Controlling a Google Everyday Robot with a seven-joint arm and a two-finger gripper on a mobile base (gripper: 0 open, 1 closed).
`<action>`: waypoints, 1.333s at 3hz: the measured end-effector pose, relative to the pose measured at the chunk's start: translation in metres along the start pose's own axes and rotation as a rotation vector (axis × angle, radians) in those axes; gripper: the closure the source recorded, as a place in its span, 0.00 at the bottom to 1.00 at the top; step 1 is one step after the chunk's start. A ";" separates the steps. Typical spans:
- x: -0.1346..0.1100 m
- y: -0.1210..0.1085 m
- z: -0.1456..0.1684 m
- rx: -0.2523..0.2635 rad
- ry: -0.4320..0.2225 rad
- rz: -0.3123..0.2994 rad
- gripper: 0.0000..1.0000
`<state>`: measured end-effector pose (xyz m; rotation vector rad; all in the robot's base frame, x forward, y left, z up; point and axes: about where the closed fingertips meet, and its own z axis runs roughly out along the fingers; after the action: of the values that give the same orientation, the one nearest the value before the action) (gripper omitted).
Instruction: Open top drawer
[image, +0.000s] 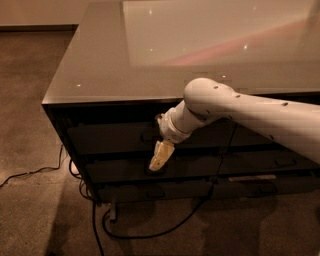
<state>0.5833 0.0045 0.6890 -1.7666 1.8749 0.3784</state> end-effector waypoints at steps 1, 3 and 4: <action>0.012 0.002 0.015 -0.037 0.021 0.034 0.00; 0.025 -0.005 0.024 -0.045 0.030 0.079 0.00; 0.029 -0.013 0.022 -0.037 0.035 0.096 0.00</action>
Offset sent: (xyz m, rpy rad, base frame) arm 0.0305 -0.0291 -0.0822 -0.0130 0.1604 -0.1288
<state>0.6003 -0.0090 0.6567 -1.7213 1.9940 0.4228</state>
